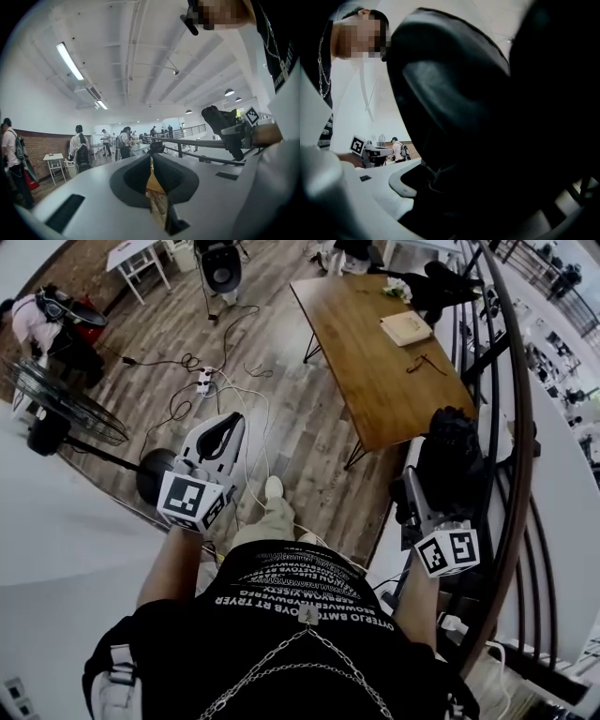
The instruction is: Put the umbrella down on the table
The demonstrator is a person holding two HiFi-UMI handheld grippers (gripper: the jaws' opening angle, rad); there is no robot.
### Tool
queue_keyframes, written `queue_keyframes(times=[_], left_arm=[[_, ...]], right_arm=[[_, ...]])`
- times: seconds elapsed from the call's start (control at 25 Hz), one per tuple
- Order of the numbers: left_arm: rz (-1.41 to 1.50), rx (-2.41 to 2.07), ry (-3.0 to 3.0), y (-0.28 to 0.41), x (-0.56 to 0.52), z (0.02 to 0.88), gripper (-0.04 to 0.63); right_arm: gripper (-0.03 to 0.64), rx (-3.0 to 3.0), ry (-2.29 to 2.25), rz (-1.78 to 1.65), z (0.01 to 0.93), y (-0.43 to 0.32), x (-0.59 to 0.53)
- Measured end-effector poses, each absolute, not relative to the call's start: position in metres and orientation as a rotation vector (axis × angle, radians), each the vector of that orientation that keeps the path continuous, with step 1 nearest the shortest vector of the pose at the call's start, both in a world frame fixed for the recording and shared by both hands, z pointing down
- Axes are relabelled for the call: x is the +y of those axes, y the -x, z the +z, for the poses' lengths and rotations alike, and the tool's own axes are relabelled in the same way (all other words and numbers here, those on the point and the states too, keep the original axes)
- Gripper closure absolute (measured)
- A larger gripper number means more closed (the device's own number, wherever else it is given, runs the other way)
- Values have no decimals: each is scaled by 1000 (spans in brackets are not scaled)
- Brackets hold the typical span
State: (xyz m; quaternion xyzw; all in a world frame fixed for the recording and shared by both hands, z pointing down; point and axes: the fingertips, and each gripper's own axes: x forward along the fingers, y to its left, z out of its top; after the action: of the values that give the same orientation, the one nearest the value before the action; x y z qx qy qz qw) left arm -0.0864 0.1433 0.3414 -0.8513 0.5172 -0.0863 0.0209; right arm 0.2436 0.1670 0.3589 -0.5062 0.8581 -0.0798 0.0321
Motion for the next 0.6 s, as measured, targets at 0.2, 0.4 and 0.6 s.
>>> queue_keyframes(times=[0.2, 0.4, 0.6], left_arm=[[-280, 1575, 2657, 80, 125, 347, 555], [-325, 1597, 2687, 91, 111, 367, 554], [-345, 1617, 2731, 120, 66, 377, 555]], right_arm=[[333, 2655, 1571, -265, 362, -245, 152], [333, 2676, 1558, -291, 369, -234, 129], [333, 2710, 1551, -358, 375, -199, 88]])
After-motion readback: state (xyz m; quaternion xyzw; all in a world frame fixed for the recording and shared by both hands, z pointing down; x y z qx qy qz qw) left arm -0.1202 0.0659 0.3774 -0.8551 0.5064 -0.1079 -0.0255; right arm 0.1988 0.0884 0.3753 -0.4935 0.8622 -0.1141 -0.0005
